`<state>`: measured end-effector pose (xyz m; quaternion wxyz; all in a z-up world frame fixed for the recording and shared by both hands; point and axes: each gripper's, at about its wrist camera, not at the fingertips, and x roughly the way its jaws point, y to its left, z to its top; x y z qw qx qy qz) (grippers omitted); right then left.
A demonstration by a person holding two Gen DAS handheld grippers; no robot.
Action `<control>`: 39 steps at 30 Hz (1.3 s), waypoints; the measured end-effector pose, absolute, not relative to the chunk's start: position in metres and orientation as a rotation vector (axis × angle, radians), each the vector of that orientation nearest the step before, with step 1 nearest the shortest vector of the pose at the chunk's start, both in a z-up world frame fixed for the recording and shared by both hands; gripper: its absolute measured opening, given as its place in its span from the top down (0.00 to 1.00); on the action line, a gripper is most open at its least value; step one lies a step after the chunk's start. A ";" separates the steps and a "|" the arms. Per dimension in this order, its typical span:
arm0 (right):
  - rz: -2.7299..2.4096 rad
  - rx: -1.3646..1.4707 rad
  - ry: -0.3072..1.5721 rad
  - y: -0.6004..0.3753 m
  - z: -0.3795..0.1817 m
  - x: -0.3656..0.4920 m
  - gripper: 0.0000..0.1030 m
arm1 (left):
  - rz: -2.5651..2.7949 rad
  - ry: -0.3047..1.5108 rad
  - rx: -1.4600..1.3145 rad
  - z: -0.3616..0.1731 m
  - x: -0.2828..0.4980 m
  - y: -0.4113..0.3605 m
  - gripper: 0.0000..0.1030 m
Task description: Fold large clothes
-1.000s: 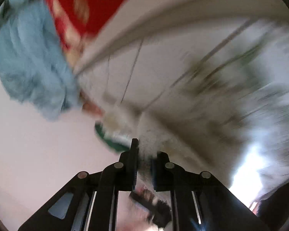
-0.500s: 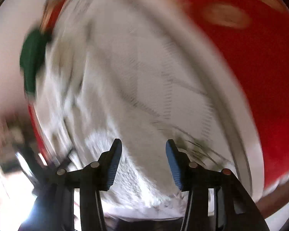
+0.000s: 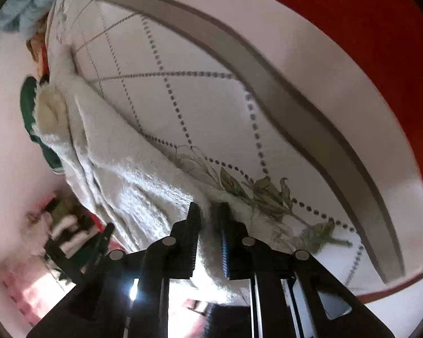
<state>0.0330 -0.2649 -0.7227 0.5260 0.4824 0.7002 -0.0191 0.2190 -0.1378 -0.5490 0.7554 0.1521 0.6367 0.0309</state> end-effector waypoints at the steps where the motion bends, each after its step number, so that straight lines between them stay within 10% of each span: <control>1: -0.055 1.058 1.682 -0.260 -0.710 0.041 0.71 | 0.067 1.382 0.333 -0.548 0.218 -0.137 0.10; 3: -0.099 0.792 1.691 -0.242 -0.681 0.067 0.57 | 0.072 1.374 0.335 -0.548 0.219 -0.138 0.10; 17: 0.099 0.320 1.625 -0.188 -0.731 0.274 0.68 | 0.166 1.352 0.343 -0.585 0.291 -0.146 0.10; 30: -0.053 0.532 1.688 -0.242 -0.635 0.279 0.59 | 0.256 1.283 0.134 -0.500 0.345 -0.067 0.02; 39: 0.166 0.496 1.650 -0.131 -0.653 0.394 0.45 | 0.326 1.224 0.287 -0.542 0.449 -0.044 0.02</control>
